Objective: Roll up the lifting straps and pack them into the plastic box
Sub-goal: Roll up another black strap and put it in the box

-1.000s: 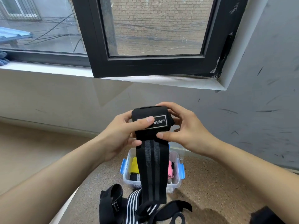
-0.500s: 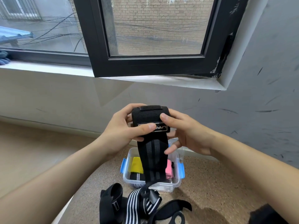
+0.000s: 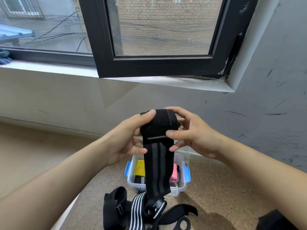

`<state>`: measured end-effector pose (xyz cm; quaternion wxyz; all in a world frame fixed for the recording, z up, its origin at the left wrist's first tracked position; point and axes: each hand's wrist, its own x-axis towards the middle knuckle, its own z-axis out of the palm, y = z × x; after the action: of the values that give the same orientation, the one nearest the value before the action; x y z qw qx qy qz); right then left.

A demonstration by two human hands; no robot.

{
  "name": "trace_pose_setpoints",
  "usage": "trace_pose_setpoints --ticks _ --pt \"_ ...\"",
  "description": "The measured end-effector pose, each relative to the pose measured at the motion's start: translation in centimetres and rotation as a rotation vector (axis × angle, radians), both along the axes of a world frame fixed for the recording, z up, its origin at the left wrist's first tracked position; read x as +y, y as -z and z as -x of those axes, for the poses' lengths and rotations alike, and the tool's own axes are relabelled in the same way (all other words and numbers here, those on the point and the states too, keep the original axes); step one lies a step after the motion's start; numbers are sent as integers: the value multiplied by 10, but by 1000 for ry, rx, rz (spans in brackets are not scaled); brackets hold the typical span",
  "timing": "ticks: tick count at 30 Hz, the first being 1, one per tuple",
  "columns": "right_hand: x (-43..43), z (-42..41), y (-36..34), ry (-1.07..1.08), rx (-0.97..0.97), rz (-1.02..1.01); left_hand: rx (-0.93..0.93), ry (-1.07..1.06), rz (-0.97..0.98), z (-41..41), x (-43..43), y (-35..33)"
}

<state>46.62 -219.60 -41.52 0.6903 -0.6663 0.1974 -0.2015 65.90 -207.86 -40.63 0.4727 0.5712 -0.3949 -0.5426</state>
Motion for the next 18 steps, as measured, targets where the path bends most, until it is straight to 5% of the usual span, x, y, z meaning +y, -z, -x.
trace_pose_setpoints --ticks 18 --pt "3 -5 -7 9 151 -77 -142 -106 294 0 -1 10"
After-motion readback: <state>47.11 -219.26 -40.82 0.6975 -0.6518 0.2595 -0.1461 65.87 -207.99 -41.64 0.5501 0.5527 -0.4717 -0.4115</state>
